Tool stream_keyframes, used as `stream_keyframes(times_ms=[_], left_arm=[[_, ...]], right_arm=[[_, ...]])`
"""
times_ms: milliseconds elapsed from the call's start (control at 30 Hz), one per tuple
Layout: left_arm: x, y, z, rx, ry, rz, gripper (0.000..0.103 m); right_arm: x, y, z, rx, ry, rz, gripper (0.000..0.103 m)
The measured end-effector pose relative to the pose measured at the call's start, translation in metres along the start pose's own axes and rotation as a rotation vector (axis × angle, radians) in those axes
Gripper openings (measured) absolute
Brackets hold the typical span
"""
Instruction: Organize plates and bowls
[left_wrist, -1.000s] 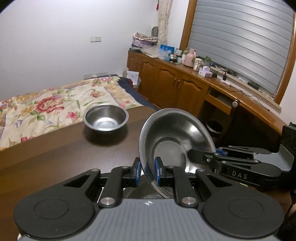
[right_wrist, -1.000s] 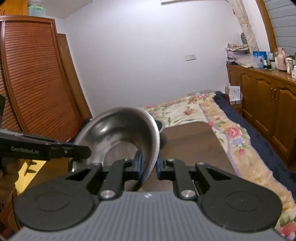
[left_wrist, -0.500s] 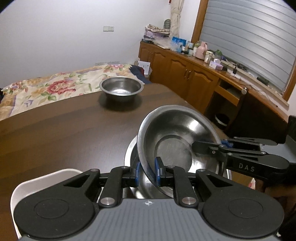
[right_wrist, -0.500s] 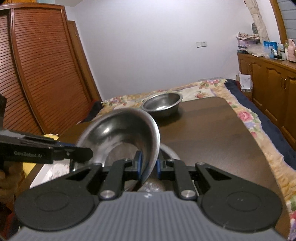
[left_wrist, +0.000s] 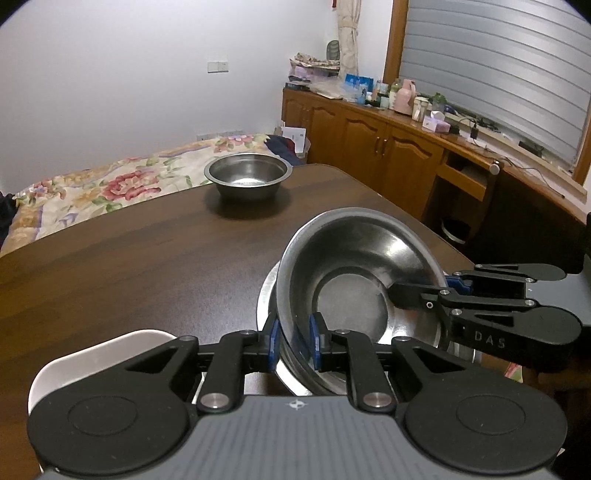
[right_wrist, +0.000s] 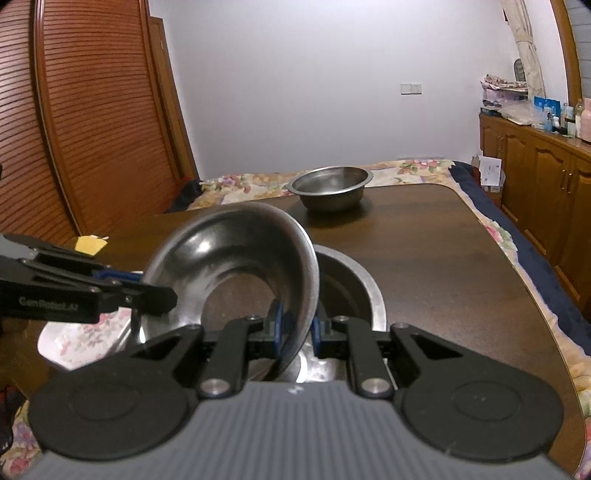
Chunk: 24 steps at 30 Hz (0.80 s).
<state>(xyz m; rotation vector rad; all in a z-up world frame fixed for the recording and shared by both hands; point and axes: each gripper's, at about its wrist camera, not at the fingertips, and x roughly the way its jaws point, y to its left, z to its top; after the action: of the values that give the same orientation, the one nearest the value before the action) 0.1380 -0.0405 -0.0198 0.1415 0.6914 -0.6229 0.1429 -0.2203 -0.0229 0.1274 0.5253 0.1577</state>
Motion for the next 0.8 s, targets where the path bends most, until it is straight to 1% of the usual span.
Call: stream_keyframes(times_ms=[333,433,500,800], left_arm=[[0.002,0.002,-0.003,0.013,-0.028,0.022,0.018],[0.002,0.002,-0.003,0.013,-0.029,0.022,0.018],[0.002,0.002,-0.003,0.012,-0.030,0.022,0.018],[-0.001,0.002,-0.004,0.003,-0.036,0.020,0.018]], right_arm=[[0.000,0.007,-0.009,-0.080,-0.010,-0.046,0.016],[-0.001,0.017,-0.012,-0.138,-0.022,-0.091,0.016],[-0.002,0.019,-0.012,-0.158,-0.023,-0.090,0.016],[-0.001,0.017,-0.010,-0.171,-0.018,-0.095,0.015]])
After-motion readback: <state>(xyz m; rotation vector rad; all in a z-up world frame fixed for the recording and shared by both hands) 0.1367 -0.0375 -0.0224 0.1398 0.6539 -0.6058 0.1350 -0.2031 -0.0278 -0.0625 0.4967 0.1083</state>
